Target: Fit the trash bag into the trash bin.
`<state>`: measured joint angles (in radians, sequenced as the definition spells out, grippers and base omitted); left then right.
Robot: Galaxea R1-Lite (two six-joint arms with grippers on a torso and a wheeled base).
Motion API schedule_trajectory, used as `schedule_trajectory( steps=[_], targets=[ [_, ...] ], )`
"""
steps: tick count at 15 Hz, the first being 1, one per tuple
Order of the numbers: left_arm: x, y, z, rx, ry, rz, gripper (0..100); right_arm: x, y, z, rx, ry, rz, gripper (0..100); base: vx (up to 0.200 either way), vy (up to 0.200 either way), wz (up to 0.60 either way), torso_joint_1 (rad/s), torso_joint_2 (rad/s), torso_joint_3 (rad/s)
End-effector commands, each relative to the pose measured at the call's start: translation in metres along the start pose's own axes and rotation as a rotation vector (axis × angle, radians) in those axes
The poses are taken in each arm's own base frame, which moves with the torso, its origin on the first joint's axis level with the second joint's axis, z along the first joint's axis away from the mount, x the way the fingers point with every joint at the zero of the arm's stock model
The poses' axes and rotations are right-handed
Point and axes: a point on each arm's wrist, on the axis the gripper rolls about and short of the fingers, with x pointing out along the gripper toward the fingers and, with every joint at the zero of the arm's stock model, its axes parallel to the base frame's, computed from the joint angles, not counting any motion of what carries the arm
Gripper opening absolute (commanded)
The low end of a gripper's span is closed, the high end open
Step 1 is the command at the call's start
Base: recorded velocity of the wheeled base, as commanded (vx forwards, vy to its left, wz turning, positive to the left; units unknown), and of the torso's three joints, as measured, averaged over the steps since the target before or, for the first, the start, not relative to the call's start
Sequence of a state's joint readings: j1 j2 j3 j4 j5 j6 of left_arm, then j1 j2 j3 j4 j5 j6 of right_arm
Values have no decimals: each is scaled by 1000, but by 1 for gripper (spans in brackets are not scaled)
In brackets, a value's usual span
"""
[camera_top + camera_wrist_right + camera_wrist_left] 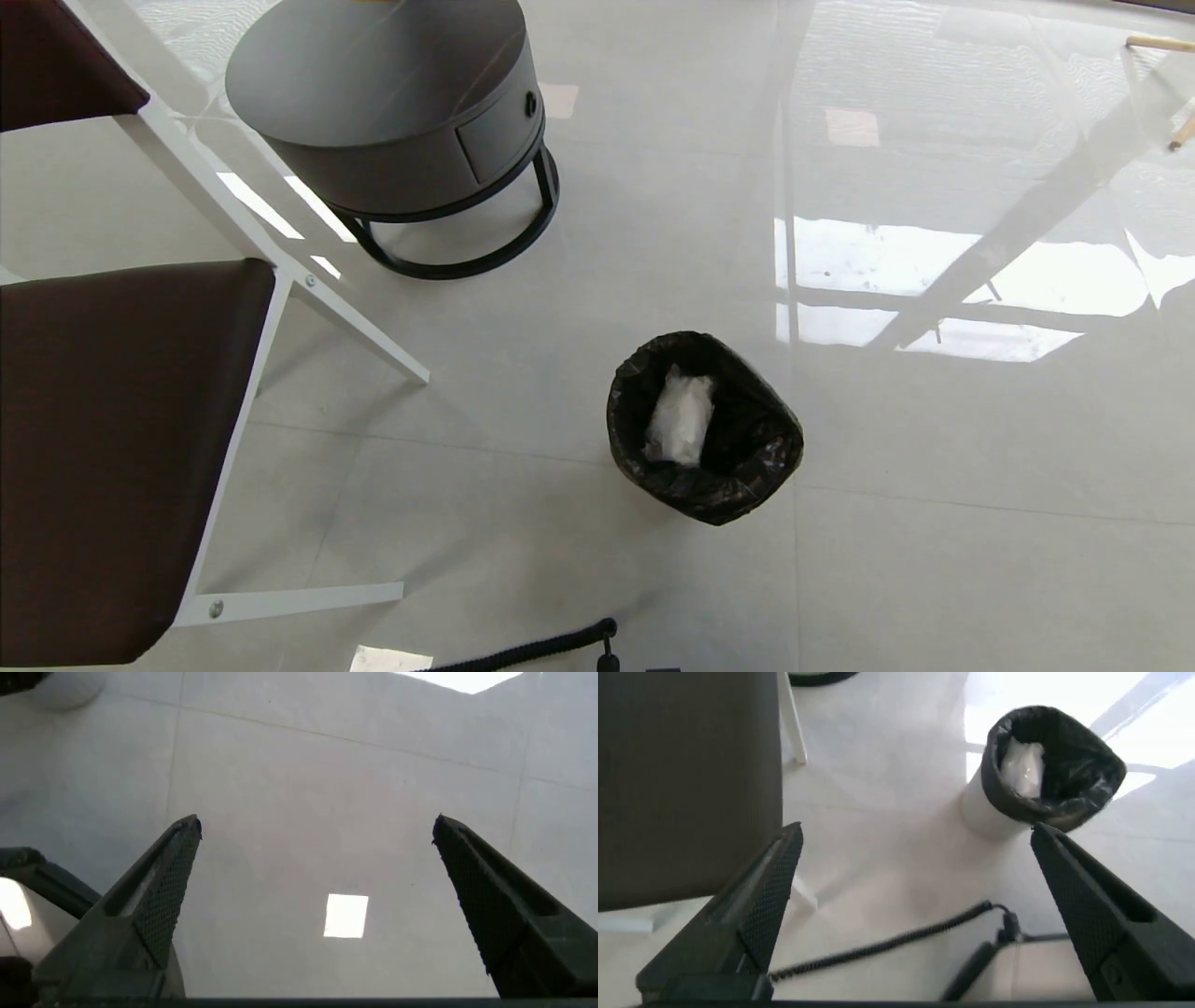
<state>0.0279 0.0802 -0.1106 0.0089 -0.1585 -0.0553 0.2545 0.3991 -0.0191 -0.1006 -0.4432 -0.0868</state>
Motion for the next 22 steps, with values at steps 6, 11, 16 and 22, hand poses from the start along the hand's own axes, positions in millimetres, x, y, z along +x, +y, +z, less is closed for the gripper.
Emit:
schedule_trajectory(
  steps=[6, 11, 16, 22],
  targets=[
    [1, 1, -25, 46, -12, -51, 100, -23, -2, -17, 87, -236, 200, 100, 0, 0, 0, 0, 0, 0],
    [0, 6, -31, 47, 18, 117, 100, -24, 1, -18, 91, -228, 310, 100, 0, 0, 0, 0, 0, 0],
    [0, 6, -31, 54, 14, 142, 100, -23, 3, -23, 167, -175, 190, 100, 0, 0, 0, 0, 0, 0],
    [0, 6, -31, 53, 16, 139, 100, -30, 3, -26, 213, -263, 112, 100, 0, 0, 0, 0, 0, 0]
  ],
)
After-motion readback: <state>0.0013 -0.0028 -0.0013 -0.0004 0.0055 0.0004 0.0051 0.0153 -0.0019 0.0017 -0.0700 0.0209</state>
